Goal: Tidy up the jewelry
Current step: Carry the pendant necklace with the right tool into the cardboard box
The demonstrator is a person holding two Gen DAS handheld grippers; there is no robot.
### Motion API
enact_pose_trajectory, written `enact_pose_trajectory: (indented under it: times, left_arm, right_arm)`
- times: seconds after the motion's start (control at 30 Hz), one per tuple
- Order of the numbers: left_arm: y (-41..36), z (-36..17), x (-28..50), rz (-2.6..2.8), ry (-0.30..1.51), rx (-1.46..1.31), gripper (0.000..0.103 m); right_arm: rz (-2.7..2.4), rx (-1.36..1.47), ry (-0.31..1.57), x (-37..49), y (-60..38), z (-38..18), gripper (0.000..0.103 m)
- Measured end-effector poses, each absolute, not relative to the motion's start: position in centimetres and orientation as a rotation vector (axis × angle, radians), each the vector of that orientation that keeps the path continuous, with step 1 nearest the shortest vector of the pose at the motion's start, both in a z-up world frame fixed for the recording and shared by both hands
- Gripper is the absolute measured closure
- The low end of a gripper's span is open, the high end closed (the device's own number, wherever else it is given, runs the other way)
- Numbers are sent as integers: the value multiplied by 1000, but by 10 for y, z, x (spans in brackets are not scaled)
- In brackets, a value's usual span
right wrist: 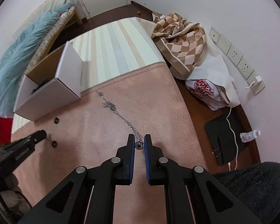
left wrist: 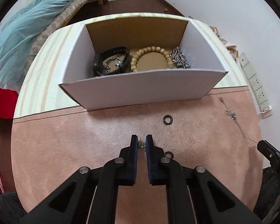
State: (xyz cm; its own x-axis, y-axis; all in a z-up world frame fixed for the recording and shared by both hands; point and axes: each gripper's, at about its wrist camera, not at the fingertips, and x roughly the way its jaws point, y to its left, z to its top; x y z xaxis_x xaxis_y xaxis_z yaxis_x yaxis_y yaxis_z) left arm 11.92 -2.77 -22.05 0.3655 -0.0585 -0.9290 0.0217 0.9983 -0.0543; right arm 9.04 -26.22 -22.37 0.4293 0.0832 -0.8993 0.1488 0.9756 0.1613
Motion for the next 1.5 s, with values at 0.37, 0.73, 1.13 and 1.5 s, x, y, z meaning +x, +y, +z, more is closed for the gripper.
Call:
enact_pose_trajectory:
  times: [0.37, 0.73, 1.13, 1.5]
  left_arm:
    - [20, -153, 104, -55, 1103, -148, 97]
    - [38, -79, 110, -92, 1006, -193, 97]
    - [42, -69, 174, -98, 1014, -186, 97]
    - [38, -120, 233, -139, 1162, -260, 97]
  right_arm:
    - [151, 386, 1080, 94, -250, -163, 93]
    - [348, 425, 972, 128, -221, -58, 93]
    - [412, 379, 1055, 224, -169, -40, 93]
    - [345, 350, 1258, 255, -158, -138, 93]
